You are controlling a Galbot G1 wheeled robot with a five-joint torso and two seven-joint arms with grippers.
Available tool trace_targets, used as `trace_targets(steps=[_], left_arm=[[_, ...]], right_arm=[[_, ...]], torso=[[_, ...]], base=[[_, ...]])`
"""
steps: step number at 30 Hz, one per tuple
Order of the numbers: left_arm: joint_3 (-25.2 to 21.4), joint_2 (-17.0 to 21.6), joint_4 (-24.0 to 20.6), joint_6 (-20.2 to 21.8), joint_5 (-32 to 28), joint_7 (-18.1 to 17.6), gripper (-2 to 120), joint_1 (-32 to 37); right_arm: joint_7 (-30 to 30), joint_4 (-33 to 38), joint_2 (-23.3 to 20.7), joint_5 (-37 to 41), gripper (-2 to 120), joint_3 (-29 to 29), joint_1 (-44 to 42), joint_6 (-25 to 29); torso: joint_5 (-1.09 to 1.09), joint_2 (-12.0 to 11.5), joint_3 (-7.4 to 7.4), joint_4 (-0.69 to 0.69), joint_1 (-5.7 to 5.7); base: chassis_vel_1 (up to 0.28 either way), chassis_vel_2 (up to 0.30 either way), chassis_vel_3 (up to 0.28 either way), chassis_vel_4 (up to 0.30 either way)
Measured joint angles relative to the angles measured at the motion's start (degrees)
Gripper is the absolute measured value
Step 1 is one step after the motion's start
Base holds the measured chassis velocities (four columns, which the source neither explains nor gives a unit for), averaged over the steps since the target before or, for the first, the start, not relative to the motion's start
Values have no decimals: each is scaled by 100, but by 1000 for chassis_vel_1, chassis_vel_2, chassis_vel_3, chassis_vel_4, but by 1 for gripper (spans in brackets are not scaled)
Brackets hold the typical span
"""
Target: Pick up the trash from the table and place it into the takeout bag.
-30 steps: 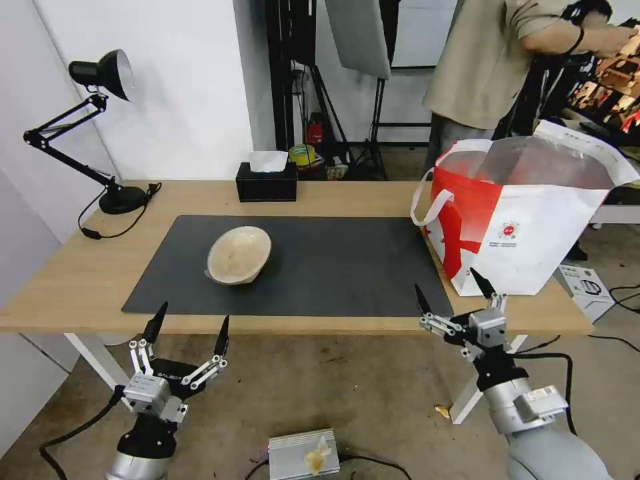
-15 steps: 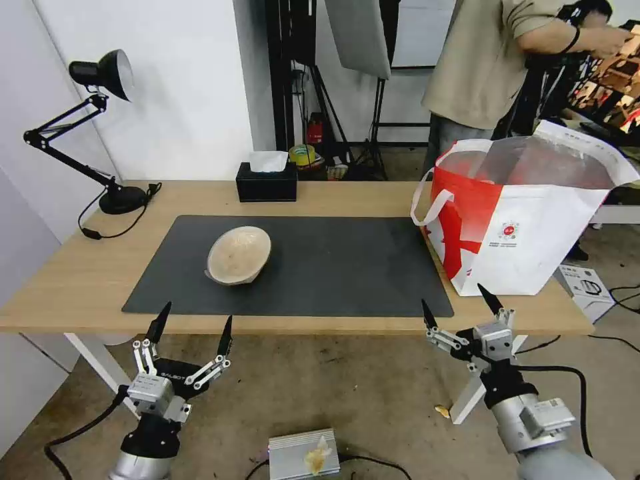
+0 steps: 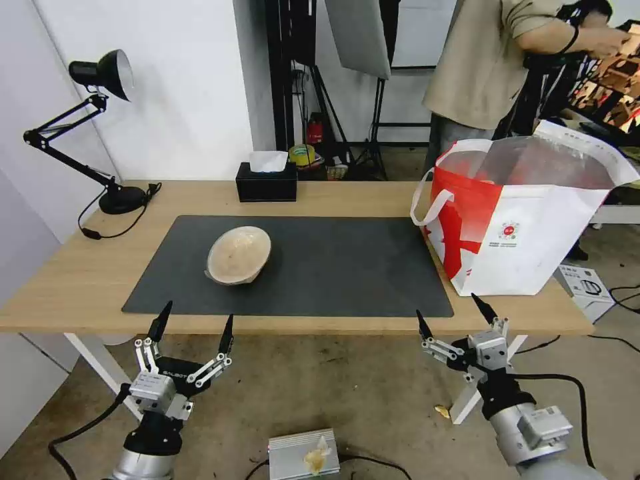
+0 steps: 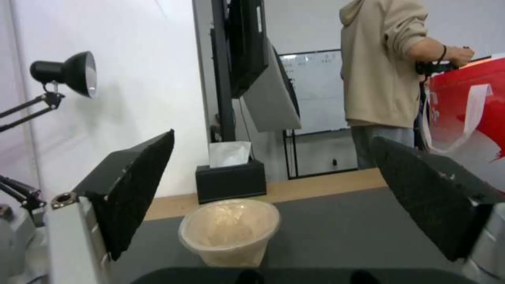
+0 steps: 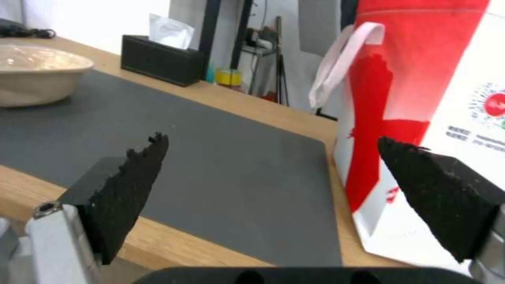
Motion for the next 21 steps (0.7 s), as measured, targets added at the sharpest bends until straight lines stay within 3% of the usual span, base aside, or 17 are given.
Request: trace_targets(steps=[21], left_arm=[[142, 159, 33, 263, 29, -37, 100, -247]], right_arm=[[-170, -77, -11, -80, 100, -42, 11, 229]], torso=[[0, 0, 0, 0, 0]], base=[[0, 0, 0, 0]])
